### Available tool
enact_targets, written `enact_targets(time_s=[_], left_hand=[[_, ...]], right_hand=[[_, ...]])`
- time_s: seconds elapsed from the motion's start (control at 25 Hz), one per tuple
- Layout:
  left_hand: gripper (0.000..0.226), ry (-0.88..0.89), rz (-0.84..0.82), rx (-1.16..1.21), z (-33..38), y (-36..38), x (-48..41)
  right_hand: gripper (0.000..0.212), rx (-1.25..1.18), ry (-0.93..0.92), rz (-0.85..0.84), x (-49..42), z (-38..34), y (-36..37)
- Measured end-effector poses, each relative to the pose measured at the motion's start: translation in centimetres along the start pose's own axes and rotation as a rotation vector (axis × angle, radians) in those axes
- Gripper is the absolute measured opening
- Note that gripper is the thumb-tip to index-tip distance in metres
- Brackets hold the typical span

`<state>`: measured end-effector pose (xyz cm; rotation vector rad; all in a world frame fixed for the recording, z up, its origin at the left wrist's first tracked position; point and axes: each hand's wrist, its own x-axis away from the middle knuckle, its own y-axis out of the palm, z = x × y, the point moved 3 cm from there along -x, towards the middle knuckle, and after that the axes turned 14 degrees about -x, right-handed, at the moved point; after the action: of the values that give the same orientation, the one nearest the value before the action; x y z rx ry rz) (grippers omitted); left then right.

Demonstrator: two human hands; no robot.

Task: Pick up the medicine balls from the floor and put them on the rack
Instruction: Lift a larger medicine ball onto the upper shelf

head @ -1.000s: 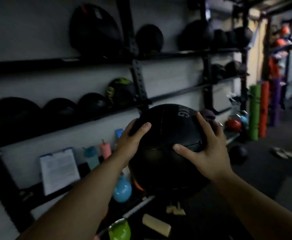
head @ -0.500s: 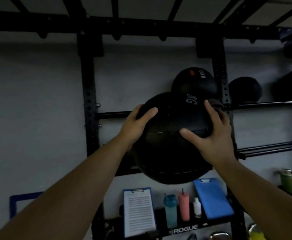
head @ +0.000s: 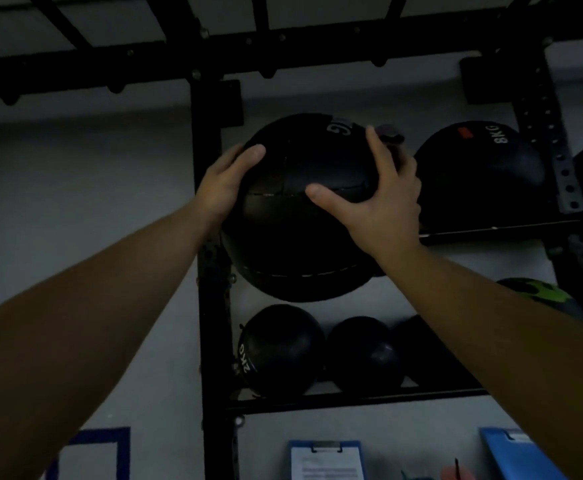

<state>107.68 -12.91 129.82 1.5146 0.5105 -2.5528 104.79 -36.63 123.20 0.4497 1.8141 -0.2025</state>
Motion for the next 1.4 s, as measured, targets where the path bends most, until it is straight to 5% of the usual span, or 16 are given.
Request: enact_targets(time_s=[0.12, 0.24, 0.36, 0.44, 0.56, 0.68, 0.84, 0.96, 1.08, 1.24, 1.4], left_hand=[[0.089, -0.045, 0.026, -0.039, -3.1, 1.1, -6.6], [0.069, -0.066, 0.116, -0.149, -7.3, 2.5, -13.2], [0.046, -0.06, 0.393, -0.38, -10.9, 3.1, -17.2], [0.056, 0.049, 0.523, -0.516, -12.6, 3.3, -18.8], [0.11, 0.229, 0.4, -0.861, -16.6, 4.9, -18.4], [0.129, 0.224, 0.242, -1.035, -21.9, 4.9, -17.4], [0.119, 0.128, 0.178, -0.824, -25.4, 2.7, -18.2], [0.116, 0.073, 0.115, -0.816, -25.3, 2.1, -18.2], [0.114, -0.031, 0.017, -0.882, -22.9, 2.5, -17.5], [0.102, -0.184, -0.128, -1.249, -20.9, 2.5, -10.7], [0.092, -0.139, -0.293, -1.118, -19.2, 5.7, 1.4]], right_hand=[[0.122, -0.062, -0.01, 0.029, -5.9, 6.0, 3.3], [0.122, -0.116, -0.002, 0.002, -12.2, 13.3, 7.4], [0.11, -0.152, -0.061, -0.003, -17.2, 18.9, 12.3], [0.088, -0.159, -0.216, 0.085, -21.1, 20.8, 15.0], [0.069, -0.018, -0.282, 0.072, -25.6, 22.7, 18.3], [0.071, 0.235, -0.115, -0.061, -28.0, 26.3, 21.1], [0.094, 0.171, -0.121, -0.162, -25.3, 28.0, 24.2], [0.099, 0.146, -0.232, -0.238, -20.7, 28.4, 24.5], [0.099, 0.28, -0.151, -0.419, -16.9, 29.0, 22.4], [0.096, 0.421, -0.049, -0.678, -11.6, 27.9, 15.1], [0.081, 0.574, 0.073, -0.582, -2.4, 25.8, 4.2]])
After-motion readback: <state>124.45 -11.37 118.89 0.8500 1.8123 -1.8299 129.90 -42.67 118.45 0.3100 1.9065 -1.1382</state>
